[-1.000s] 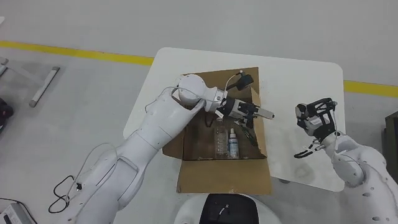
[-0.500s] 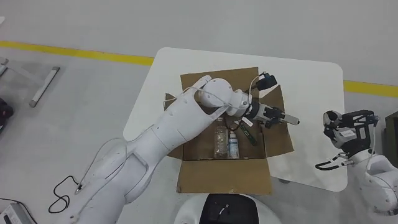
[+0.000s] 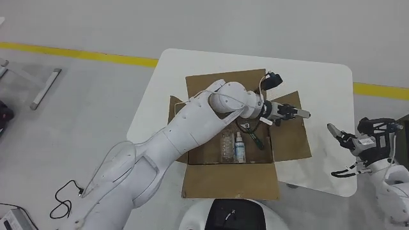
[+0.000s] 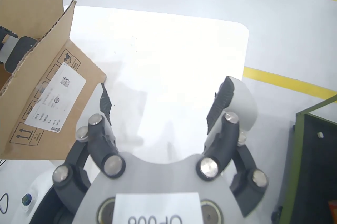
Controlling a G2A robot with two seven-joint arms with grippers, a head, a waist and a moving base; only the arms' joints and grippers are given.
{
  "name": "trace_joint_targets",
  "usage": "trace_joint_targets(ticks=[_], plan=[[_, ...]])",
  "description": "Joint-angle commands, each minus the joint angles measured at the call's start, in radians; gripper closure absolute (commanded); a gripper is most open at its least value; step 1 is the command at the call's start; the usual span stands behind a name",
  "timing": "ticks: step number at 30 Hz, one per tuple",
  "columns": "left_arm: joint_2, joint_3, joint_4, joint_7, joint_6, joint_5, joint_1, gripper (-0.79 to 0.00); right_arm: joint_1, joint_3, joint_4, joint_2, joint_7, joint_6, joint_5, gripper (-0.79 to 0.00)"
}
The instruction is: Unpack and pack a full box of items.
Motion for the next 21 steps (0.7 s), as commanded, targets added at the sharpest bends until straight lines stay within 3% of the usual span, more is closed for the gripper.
trace_joint_targets(ticks=[1,14,18,21], plan=[[-0.009,-0.001,0.03,-0.014,0.017,-0.053,-0.002,-0.785,-0.004,0.004,0.001,0.001,-0.002,0.003,0.0,-0.785],[-0.047,0.042,0.131,0.052,0.0,-0.018,-0.031,-0.785,-0.003,-0.004,0.0,0.002,0.002,-0.002,0.016,-0.785],[-0.036,0.008,0.136,0.012,-0.017,-0.008,-0.038,-0.785,0.003,0.009,0.012,0.002,-0.02,-0.069,0.118,-0.785],[-0.01,-0.045,0.108,-0.026,-0.046,0.013,-0.019,-0.785,0.013,0.015,0.03,0.004,-0.03,-0.144,0.198,-0.785]])
